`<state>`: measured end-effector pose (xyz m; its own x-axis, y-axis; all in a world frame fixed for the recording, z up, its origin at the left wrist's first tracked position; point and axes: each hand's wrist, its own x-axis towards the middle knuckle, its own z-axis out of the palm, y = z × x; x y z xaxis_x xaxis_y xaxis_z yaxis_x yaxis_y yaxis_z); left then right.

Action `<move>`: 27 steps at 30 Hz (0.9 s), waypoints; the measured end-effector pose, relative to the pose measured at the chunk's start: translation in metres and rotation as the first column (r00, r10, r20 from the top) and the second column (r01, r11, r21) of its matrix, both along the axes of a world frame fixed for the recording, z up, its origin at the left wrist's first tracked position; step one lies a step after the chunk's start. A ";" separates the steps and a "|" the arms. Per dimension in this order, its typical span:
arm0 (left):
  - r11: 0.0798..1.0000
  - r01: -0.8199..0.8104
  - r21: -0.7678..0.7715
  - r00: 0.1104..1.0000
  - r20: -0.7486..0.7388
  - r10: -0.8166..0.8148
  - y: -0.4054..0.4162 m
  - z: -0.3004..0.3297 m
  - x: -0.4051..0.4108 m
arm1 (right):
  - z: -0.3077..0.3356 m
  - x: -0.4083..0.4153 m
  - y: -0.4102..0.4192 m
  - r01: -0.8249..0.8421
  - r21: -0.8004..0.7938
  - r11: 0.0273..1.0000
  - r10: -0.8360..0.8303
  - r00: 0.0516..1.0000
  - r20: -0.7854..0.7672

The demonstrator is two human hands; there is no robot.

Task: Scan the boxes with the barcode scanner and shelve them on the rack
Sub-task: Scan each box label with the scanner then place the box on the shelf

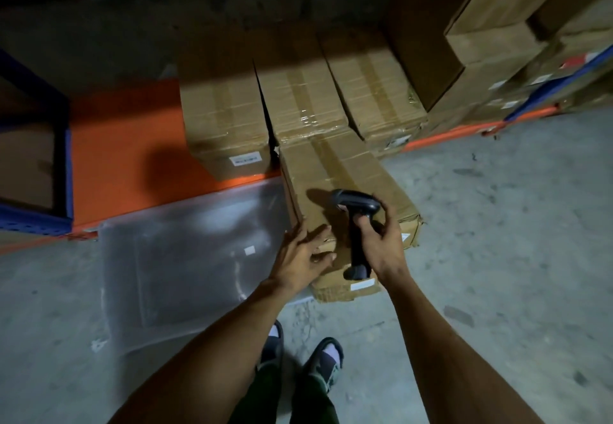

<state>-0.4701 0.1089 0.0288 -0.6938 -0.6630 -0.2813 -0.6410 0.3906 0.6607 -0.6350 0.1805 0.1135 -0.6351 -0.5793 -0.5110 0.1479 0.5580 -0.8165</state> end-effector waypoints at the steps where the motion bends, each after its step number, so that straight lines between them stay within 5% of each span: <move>1: 0.998 -0.020 0.061 0.999 -0.037 0.022 0.002 -0.003 -0.005 | 0.004 -0.002 0.012 0.022 -0.029 0.999 -0.022 1.000 0.017; 3: 0.995 -0.046 0.086 0.996 -0.076 0.053 0.003 -0.011 -0.018 | 0.008 -0.006 0.035 0.048 -0.074 0.996 -0.047 0.999 0.026; 7: 0.994 -0.042 -0.101 0.998 0.038 0.046 -0.001 -0.015 -0.038 | 0.002 -0.015 0.075 0.066 -0.114 0.991 -0.067 0.998 -0.005; 12: 0.921 0.000 -0.390 0.993 -0.107 -0.045 -0.004 -0.043 -0.037 | -0.019 -0.020 0.110 0.017 -0.112 0.994 -0.029 0.994 -0.106; 19: 0.884 -0.036 -0.465 0.980 -0.188 -0.059 -0.003 -0.048 -0.040 | -0.037 -0.022 0.128 0.043 -0.113 0.993 -0.060 0.987 -0.149; 24: 0.930 -0.004 -0.369 0.999 -0.035 -0.010 -0.001 -0.044 -0.040 | -0.033 -0.020 0.130 0.080 -0.137 0.987 -0.108 0.972 -0.210; 27: 0.934 -0.004 -0.357 0.997 -0.076 -0.025 0.001 -0.047 -0.040 | -0.034 -0.019 0.133 0.055 -0.134 0.989 -0.087 0.967 -0.240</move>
